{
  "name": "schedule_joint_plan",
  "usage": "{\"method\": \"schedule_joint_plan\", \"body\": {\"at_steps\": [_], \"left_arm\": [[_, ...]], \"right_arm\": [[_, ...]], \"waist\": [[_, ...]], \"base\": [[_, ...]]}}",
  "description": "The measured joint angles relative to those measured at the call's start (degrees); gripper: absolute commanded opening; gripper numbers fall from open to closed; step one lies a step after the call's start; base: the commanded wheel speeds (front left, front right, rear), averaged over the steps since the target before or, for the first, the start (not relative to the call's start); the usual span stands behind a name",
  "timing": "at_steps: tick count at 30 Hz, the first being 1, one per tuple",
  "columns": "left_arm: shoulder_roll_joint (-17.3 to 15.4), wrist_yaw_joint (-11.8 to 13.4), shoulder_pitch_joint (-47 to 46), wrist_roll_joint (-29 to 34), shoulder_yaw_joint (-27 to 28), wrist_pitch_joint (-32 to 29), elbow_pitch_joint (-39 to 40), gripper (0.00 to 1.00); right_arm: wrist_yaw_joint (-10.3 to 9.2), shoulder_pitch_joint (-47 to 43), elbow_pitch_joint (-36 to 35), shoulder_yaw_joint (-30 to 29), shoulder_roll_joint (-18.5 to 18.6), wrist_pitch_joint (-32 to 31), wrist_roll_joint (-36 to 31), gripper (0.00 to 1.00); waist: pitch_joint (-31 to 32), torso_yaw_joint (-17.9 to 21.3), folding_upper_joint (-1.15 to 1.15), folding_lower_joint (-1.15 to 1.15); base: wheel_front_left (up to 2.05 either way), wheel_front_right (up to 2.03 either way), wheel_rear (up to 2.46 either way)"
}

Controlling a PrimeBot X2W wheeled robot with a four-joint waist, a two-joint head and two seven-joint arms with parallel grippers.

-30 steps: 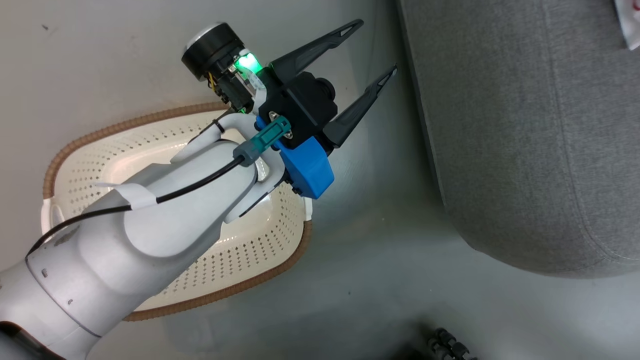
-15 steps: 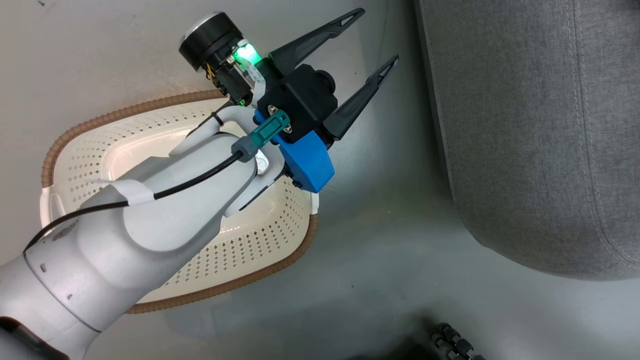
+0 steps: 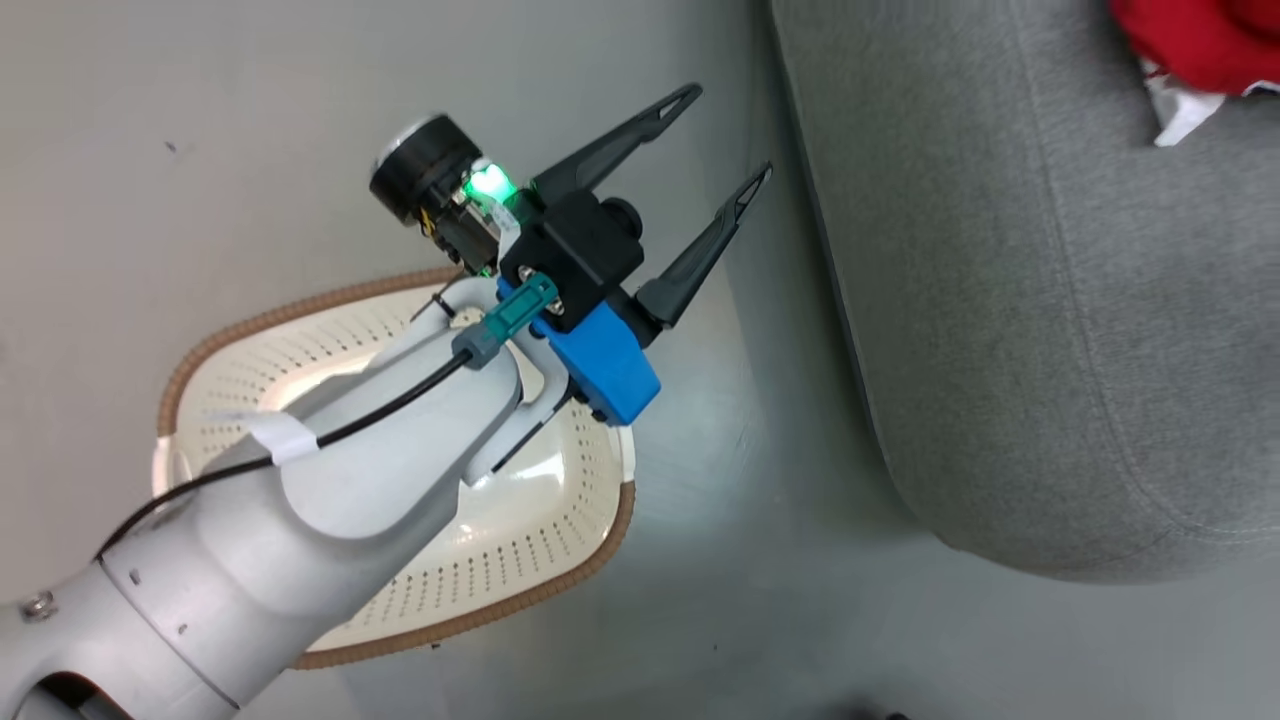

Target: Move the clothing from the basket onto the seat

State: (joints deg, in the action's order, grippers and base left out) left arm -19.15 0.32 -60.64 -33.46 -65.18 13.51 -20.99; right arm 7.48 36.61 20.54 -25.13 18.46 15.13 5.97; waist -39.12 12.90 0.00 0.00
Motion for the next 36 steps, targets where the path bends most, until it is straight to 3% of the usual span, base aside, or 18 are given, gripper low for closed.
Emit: {"method": "schedule_joint_plan", "body": {"at_steps": [12, 21, 27, 36], "left_arm": [[0.99, 1.42, 10.56, -1.82, 5.31, 1.47, -0.87, 1.0], [0.98, 1.66, 23.57, 1.36, 16.58, 1.49, 1.94, 1.0], [1.26, 1.12, 29.69, 3.89, 22.26, 1.49, 2.88, 1.0], [3.27, 0.4, 40.25, 10.24, 35.45, 1.55, 5.41, 1.0]], "right_arm": [[0.0, -15.96, -11.27, 6.19, -4.95, 0.01, -0.68, 1.0], [0.01, -24.21, -16.28, 14.74, -7.71, 0.01, -0.36, 1.0], [0.0, -26.98, -17.59, 16.74, -8.86, 0.0, -0.16, 1.0], [0.0, -29.91, -16.03, 17.31, -11.24, 0.0, -0.07, 1.0]], "waist": [[13.14, -2.61, 0.0, 0.0], [23.06, -7.34, 0.0, -0.01], [26.65, -10.35, 0.0, -0.02], [31.18, -16.2, 0.0, -0.01]], "base": [[0.0, 0.0, 0.0], [0.0, 0.0, 0.0], [0.0, 0.0, 0.0], [0.0, 0.0, 0.0]]}}
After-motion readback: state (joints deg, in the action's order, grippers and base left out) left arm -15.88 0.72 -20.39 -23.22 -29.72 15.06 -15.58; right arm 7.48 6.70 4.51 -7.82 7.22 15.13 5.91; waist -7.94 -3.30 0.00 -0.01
